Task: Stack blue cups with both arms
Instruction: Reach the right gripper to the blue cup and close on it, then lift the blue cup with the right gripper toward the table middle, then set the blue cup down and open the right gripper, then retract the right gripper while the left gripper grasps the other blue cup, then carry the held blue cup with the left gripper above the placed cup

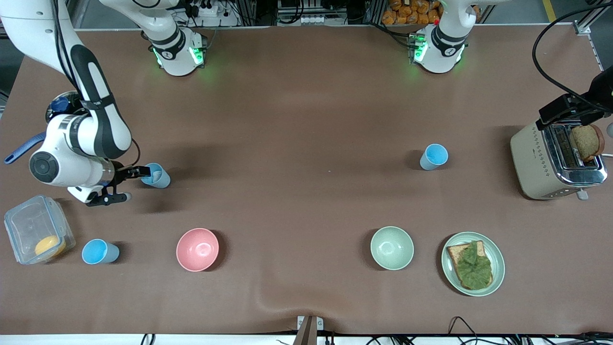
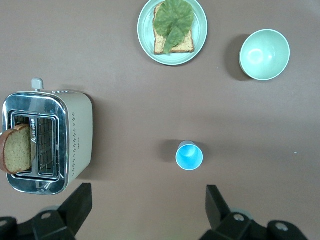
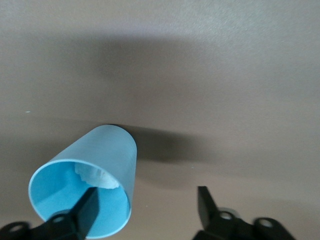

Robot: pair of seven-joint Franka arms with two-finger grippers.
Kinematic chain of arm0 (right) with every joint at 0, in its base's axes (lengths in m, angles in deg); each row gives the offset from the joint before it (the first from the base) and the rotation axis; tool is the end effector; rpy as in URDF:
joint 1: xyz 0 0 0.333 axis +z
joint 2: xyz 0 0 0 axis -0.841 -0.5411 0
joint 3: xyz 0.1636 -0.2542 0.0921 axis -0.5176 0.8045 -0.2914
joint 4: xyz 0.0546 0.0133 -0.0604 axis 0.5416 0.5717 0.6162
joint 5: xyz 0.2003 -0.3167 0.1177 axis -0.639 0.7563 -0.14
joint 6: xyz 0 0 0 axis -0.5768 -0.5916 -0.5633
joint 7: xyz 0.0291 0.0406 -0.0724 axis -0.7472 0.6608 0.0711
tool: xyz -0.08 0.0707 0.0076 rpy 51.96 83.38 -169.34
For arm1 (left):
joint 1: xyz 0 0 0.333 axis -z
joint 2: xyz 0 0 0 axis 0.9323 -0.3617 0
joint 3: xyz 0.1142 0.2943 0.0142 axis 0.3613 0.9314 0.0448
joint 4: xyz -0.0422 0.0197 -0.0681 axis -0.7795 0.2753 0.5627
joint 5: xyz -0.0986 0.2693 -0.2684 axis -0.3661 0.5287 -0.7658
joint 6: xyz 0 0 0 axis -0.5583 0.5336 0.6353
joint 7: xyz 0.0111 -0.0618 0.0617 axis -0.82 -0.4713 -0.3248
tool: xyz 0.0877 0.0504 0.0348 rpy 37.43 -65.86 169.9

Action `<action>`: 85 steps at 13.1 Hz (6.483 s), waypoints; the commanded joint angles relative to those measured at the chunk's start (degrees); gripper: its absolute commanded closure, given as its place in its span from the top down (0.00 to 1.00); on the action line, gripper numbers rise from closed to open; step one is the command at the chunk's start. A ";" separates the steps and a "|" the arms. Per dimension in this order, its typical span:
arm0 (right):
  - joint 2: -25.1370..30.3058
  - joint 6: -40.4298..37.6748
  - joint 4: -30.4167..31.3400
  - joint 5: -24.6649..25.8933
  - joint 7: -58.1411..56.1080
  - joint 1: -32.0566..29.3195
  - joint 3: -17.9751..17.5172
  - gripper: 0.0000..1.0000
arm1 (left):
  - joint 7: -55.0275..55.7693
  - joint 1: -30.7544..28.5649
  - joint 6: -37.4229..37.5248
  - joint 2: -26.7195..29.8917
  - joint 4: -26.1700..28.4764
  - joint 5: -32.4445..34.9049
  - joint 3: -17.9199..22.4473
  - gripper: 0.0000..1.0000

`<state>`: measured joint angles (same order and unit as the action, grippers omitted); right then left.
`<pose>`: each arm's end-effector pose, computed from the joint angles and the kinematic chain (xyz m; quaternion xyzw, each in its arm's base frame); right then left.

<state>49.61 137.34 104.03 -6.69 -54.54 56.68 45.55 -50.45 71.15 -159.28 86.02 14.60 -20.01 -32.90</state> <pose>0.5676 -0.0571 0.2282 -0.9881 -0.0619 0.1383 0.0253 0.5569 -0.0097 0.6421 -0.9986 -0.0525 0.0024 0.0006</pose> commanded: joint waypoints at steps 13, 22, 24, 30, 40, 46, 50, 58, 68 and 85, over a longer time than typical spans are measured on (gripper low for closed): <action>0.33 -16.38 -10.20 -10.04 17.70 11.96 -0.78 0.00 | 0.04 -0.59 0.94 -0.09 -0.95 -1.42 -0.15 1.00; -9.05 -6.92 -22.68 -20.60 56.22 40.01 -0.61 0.00 | -0.31 -0.86 0.86 -0.17 -0.95 -1.68 -0.23 1.00; -12.31 -4.62 -24.79 -20.51 59.05 43.00 -0.61 0.00 | -0.31 -1.47 0.86 -0.17 -0.78 -2.55 -0.15 1.00; -15.66 0.66 -25.32 -20.51 60.29 45.39 -0.61 0.00 | -0.49 -2.09 1.12 -0.35 -0.51 -2.47 -0.23 1.00; -10.76 -25.87 -40.62 -16.93 57.66 30.55 -0.26 1.00 | -6.35 -0.51 1.12 -2.63 -0.69 -1.94 -1.11 1.00; -1.28 -31.68 -37.13 -6.02 45.81 19.67 -0.08 1.00 | -5.76 3.52 -2.47 -6.75 3.35 -3.69 -1.29 1.00; 9.98 -28.10 -26.93 -0.13 22.54 8.41 -0.87 1.00 | -4.00 7.75 -17.55 -5.72 17.81 -3.96 -1.46 1.00; 23.62 -28.08 -17.51 2.69 17.92 -1.20 -3.07 1.00 | -4.00 8.63 -42.72 -6.58 40.08 -8.54 -3.74 1.00; 23.27 -29.49 -18.65 2.69 17.48 0.12 -3.07 1.00 | 0.30 9.60 -51.26 -9.57 48.35 -7.74 -5.68 1.00; 23.27 -30.72 -18.73 2.69 18.36 0.56 -3.07 1.00 | -0.93 13.89 -38.38 -3.78 33.55 -4.23 -7.08 0.00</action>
<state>71.90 107.27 85.12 -4.94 -36.67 57.29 42.69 -51.80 82.39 -204.34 81.43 55.45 -25.56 -38.87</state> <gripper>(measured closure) 0.000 0.969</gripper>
